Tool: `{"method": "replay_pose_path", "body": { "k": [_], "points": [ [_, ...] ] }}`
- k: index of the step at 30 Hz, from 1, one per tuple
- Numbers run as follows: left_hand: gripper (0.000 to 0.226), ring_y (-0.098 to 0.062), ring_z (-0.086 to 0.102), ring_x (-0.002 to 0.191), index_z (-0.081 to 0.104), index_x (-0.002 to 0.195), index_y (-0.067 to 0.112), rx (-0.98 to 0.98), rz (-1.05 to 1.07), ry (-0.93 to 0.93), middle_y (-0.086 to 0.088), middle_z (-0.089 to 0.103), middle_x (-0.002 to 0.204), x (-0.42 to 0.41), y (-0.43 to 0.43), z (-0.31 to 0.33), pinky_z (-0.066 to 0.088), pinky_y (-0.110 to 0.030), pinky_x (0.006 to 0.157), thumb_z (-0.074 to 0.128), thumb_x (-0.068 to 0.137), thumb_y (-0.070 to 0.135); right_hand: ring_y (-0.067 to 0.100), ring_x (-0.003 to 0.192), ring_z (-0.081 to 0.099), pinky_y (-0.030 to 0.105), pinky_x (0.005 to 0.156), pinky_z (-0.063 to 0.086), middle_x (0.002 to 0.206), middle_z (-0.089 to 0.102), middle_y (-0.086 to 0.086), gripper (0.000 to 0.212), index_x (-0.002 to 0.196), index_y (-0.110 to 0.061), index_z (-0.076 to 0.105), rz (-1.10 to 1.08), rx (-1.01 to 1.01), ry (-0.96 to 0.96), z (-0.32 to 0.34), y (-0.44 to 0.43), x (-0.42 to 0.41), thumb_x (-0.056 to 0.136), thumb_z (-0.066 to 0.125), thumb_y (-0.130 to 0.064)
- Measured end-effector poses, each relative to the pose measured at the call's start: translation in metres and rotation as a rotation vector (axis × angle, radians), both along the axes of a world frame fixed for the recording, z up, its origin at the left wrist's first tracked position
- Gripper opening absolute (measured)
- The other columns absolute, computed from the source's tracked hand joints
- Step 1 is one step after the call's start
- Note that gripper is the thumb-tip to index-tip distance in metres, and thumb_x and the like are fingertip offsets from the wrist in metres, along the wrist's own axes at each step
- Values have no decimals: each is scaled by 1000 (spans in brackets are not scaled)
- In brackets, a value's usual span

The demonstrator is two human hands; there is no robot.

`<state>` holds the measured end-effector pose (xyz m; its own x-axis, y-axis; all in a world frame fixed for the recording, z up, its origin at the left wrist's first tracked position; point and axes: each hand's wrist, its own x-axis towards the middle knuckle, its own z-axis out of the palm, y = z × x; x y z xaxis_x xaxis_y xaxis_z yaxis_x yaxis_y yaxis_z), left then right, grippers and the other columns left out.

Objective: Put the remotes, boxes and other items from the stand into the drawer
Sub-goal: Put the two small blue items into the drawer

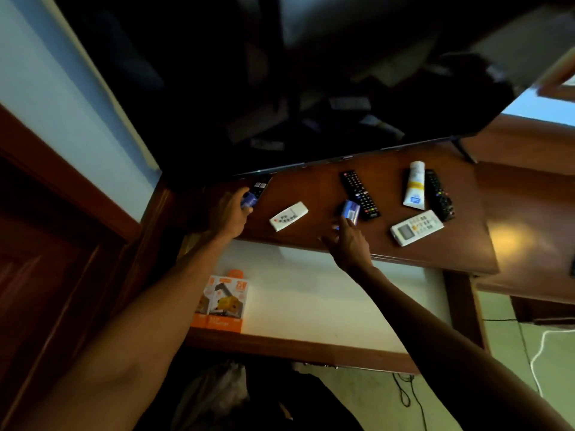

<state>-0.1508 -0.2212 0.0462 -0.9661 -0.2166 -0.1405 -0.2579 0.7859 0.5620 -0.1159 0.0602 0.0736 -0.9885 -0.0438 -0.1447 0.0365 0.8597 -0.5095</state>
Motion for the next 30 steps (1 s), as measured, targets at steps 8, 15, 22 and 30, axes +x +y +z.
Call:
{"method": "replay_pose_path", "body": {
  "k": [8, 15, 22, 30],
  "points": [
    [55, -32, 57, 109, 47, 141, 20, -33, -65, 109, -17, 49, 131, 9, 19, 23, 47, -29, 73, 66, 90, 25, 40, 137, 33, 52, 107, 36, 152, 31, 20, 97, 149, -9, 27, 141, 290, -38, -4, 35, -57, 72, 82, -32],
    [64, -21, 56, 105, 44, 144, 24, 50, -188, 146, -9, 46, 124, 45, 39, 38, 49, -17, 66, 70, 86, 32, 36, 134, 40, 45, 110, 38, 144, 45, 18, 91, 140, -7, 41, 291, 362, -89, -2, 41, -78, 65, 88, -30],
    [65, -13, 57, 100, 40, 146, 29, 57, -231, 186, 0, 46, 123, 98, 49, 31, 59, -27, 73, 66, 87, 42, 29, 118, 52, 37, 95, 48, 134, 49, 12, 84, 139, -11, 46, 438, 53, 72, 8, 23, -27, 69, 83, -39],
    [58, -23, 61, 98, 50, 139, 23, 38, -179, 13, -3, 53, 119, 147, 57, -30, 53, -36, 79, 65, 87, 44, 29, 126, 49, 40, 97, 51, 148, 39, 8, 89, 146, -15, 38, 591, 110, -29, -32, 12, 48, 73, 79, -44]
  ]
}}
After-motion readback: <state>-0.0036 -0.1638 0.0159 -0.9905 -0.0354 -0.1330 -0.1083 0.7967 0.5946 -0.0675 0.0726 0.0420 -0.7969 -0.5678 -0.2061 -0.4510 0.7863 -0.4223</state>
